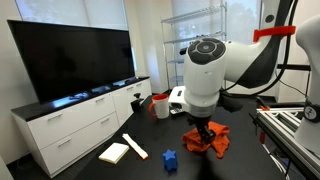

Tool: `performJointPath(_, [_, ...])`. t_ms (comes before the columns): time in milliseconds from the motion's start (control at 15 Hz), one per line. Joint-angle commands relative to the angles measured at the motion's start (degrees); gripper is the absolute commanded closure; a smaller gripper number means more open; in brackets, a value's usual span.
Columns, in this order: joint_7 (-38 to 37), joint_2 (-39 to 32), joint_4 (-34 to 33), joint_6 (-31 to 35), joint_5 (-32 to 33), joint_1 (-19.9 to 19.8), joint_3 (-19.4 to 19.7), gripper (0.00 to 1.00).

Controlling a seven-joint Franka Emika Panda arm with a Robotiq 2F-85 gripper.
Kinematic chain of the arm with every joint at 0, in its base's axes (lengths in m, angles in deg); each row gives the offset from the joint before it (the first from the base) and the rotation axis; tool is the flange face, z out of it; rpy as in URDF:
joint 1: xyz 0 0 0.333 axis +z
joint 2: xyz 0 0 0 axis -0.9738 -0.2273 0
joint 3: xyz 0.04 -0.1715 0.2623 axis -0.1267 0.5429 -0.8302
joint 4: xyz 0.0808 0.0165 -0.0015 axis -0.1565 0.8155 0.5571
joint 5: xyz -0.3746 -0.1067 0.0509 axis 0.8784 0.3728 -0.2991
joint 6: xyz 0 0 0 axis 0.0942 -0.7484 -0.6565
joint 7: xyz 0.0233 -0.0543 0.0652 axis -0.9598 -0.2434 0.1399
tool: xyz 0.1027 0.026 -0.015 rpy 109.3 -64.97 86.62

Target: Wipe the table using the orange cloth

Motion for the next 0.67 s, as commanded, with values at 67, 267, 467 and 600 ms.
performJointPath(67, [8.88,7.18,1.5,1.75,-17.23,-1.27,-0.86,0.0])
performJointPath(267, [16.1,10.79,0.46,0.35,-31.23,-1.67,-0.74,0.0])
performJointPath(467, [22.62,15.37,-2.31,-4.56,-44.35,-1.22,-0.76,0.0])
performJointPath(600, [23.4,17.53,-4.68,-7.64,-47.47,-1.35,-0.91,0.0])
